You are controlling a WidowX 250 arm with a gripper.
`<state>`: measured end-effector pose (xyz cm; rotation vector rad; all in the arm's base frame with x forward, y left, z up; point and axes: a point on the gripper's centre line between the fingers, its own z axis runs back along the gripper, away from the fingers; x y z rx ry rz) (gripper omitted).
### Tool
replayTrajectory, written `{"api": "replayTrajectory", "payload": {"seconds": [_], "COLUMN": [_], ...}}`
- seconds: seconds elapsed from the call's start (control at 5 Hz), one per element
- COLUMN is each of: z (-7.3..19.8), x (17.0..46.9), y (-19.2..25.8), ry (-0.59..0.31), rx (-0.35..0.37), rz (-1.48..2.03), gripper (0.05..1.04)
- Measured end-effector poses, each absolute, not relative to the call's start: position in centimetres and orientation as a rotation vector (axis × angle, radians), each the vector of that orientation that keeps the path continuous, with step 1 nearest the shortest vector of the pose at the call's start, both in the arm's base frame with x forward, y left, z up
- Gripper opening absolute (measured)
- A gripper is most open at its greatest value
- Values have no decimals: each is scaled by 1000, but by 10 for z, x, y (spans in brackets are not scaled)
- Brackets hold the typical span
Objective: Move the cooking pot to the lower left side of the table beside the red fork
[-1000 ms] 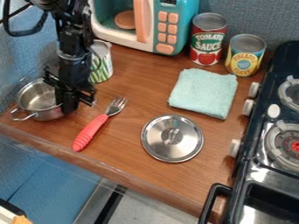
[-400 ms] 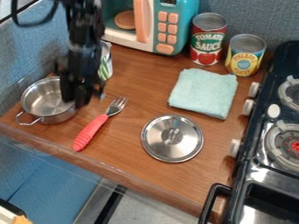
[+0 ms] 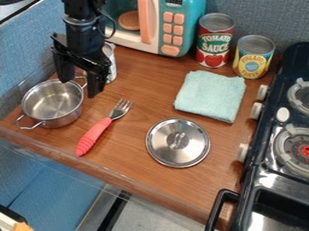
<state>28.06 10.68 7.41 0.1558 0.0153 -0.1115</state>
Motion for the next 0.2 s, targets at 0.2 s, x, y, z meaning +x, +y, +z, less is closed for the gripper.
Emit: {"api": "replayTrajectory", "payload": {"seconds": [0.2], "z": [70], "x": [281], "y": [96], "ry": [4], "rx": [114], "rz": [-133], "gripper": [1007]}}
